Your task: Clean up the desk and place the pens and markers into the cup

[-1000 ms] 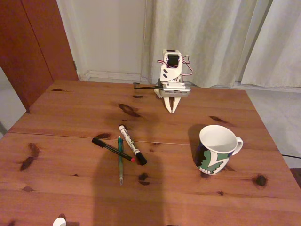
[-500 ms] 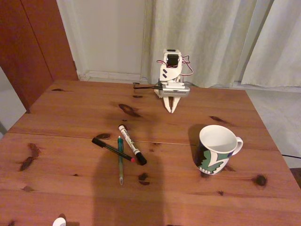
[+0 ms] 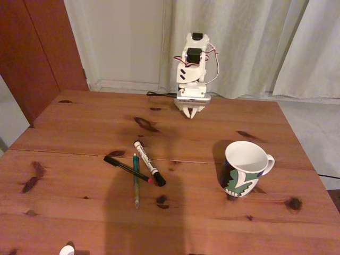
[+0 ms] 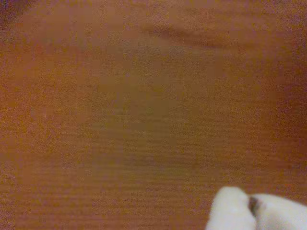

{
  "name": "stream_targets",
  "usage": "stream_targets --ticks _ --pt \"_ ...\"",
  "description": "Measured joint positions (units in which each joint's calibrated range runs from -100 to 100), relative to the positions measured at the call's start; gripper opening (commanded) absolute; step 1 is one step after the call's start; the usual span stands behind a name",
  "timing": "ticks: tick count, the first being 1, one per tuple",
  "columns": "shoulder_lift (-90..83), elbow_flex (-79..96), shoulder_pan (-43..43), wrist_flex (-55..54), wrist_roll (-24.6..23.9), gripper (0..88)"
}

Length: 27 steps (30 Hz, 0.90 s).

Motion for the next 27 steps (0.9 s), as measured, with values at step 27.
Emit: stream_targets --ticks 27 --pt "56.0 -44.9 3.1 -9.6 -5.6 0.7"
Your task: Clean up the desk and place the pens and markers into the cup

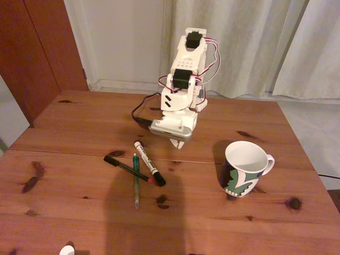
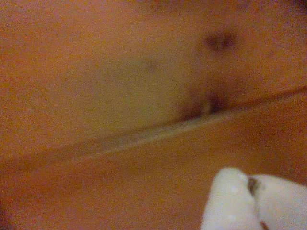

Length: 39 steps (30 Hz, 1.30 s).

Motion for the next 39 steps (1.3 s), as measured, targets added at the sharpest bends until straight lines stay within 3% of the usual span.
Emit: stream_targets --ticks 8,16,24,39 --pt "0.0 -2.2 6.9 9.5 15.5 0.8" --pt "3.0 -10.3 16.4 10.7 22.5 0.8" --pt "11.9 -20.0 19.7 10.7 23.3 0.8" --pt "25.3 -34.6 16.6 10.7 22.1 0.8"
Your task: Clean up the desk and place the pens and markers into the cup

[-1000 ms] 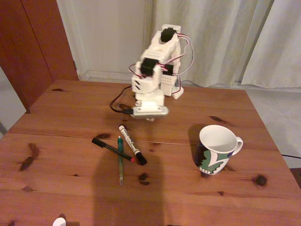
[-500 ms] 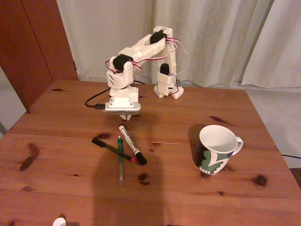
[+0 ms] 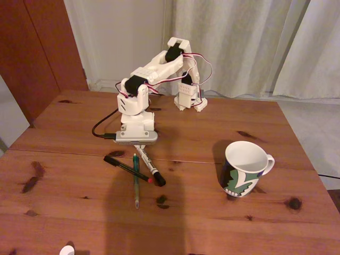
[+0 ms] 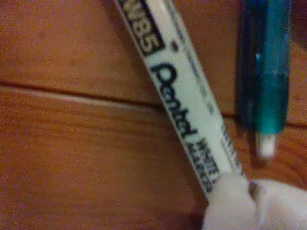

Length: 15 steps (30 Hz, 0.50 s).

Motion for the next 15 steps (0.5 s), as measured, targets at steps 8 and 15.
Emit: stream_targets --ticks 8,15 --pt "0.8 -0.3 -2.6 0.0 -1.3 0.8" --pt "0.8 -0.3 -3.1 0.0 -1.5 1.4"
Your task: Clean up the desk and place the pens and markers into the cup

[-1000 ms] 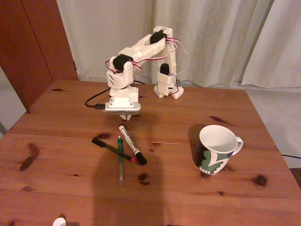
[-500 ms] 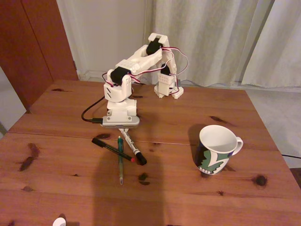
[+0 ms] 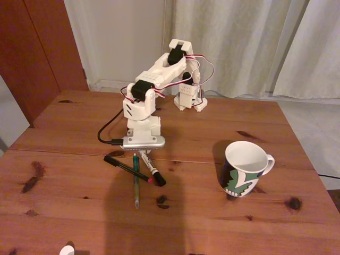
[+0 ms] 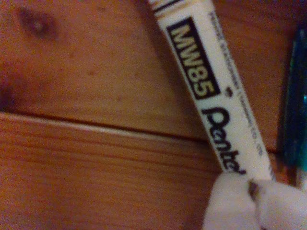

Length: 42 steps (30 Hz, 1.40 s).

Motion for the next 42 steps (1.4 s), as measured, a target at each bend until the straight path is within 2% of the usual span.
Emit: stream_targets --ticks 5,8,42 --pt "0.0 0.0 0.0 0.0 0.0 12.4" --pt "0.0 0.0 0.0 0.0 0.0 14.8" --pt "2.3 3.4 0.0 -0.1 0.6 14.7"
